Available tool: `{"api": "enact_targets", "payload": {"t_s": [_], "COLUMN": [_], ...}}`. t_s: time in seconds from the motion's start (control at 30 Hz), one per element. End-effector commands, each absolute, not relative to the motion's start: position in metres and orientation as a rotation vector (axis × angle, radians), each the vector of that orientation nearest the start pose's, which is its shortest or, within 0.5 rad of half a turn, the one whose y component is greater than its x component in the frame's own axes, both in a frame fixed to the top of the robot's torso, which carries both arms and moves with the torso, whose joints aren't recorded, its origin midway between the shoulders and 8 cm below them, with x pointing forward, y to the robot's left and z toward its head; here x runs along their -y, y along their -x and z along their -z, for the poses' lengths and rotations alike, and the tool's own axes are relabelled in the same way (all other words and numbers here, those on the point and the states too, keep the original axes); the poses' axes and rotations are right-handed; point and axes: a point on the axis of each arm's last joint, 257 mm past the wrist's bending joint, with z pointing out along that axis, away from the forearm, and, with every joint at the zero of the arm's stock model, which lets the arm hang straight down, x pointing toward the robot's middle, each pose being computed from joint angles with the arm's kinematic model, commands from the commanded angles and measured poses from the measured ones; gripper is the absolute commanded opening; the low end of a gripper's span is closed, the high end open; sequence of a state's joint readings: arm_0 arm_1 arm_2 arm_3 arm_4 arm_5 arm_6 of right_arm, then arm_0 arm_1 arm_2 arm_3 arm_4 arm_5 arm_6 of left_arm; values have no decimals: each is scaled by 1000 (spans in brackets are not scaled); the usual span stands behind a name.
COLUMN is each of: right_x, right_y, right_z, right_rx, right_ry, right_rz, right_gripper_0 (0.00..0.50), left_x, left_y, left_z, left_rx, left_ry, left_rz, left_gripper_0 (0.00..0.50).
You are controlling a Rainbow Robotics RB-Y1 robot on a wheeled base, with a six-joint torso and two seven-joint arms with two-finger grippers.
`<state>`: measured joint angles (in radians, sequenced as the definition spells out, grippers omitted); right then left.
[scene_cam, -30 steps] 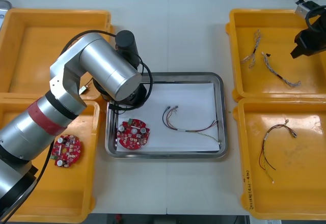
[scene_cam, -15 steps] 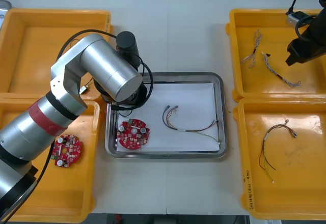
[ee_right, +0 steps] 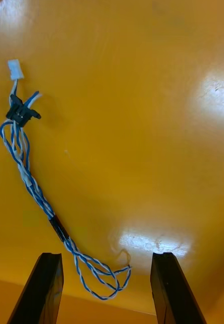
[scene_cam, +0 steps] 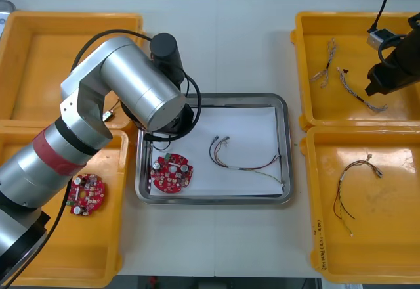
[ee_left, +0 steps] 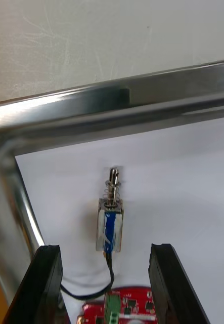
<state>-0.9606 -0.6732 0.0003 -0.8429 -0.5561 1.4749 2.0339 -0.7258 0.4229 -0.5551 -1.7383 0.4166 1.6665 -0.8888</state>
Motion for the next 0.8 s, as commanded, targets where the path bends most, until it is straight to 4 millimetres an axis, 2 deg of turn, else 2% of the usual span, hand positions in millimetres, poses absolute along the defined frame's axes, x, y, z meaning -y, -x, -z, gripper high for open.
{"api": "enact_targets", "payload": {"t_s": [0.03, 0.17, 0.37, 0.63, 0.8], "right_x": [390, 383, 378, 376, 374], "right_y": [-582, -583, -582, -577, -584], "right_z": [199, 203, 208, 218, 216], "right_rx": [-2680, -2668, -2644, -2648, -2620], "right_ry": [512, 503, 512, 520, 515], "right_rz": [103, 73, 77, 69, 70], "right_gripper_0": [500, 500, 500, 500, 500], "left_x": [-111, -118, -138, -174, -194], "left_y": [-490, -487, -484, -485, -492], "left_z": [197, 178, 148, 122, 110], "left_rx": [-2577, -2571, -2557, -2567, -2544], "left_ry": [-76, -60, -42, -95, -133], "left_rz": [22, 50, 73, 52, 21], "left_gripper_0": [500, 500, 500, 500, 500]}}
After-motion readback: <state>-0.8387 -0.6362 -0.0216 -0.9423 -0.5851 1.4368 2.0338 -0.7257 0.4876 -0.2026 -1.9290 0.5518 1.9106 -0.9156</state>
